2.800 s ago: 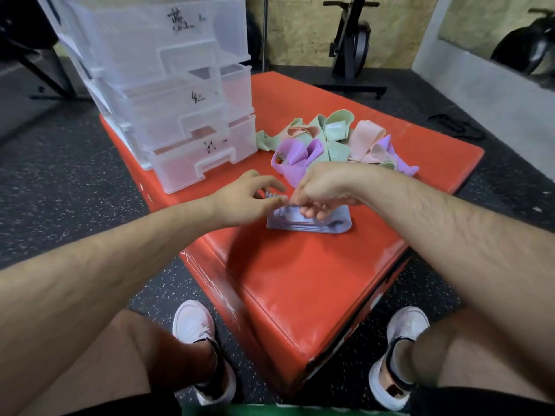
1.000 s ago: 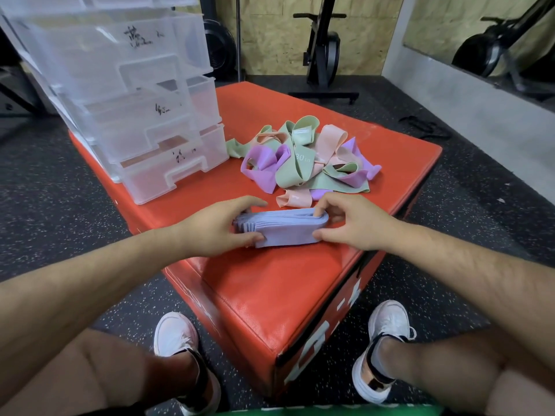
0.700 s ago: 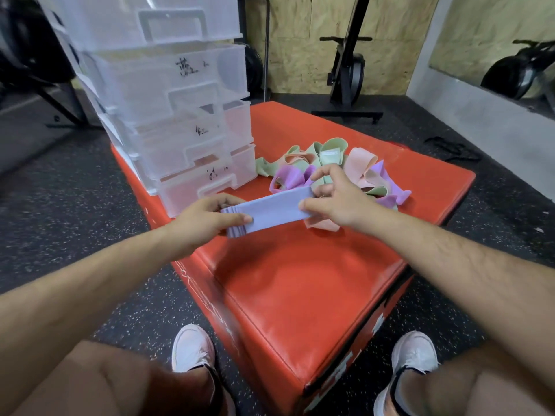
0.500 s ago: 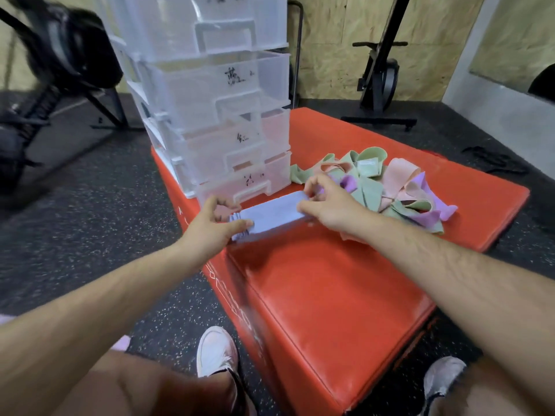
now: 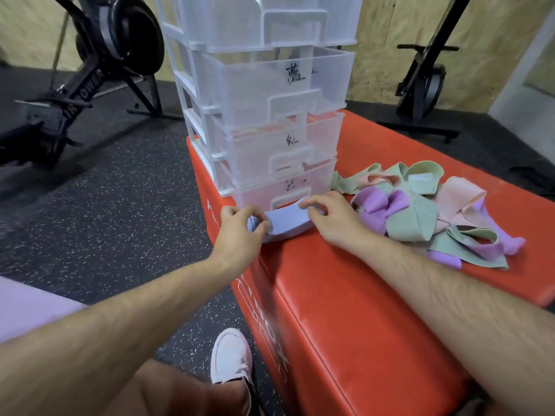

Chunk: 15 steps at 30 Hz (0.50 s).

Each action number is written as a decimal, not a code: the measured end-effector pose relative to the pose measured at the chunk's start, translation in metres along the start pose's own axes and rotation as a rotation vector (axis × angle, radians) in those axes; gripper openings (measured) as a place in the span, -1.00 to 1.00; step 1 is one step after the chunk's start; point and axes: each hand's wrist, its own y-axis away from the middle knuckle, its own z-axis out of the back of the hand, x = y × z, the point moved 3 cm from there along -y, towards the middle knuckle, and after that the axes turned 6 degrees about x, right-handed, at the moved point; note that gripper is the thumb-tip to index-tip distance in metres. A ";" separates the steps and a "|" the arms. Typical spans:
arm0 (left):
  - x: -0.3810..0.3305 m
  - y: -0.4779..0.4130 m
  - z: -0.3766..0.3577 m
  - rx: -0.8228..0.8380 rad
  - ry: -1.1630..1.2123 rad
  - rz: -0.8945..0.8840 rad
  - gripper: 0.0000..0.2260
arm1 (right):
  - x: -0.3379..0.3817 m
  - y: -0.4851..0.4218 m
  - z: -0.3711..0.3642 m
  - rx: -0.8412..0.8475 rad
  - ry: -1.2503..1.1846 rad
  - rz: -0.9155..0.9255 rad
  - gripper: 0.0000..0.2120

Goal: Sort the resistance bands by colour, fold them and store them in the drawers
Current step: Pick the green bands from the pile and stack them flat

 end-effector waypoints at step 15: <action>-0.001 -0.006 -0.013 0.003 -0.844 -0.587 -0.64 | 0.012 0.025 -0.009 0.158 0.629 0.348 -0.61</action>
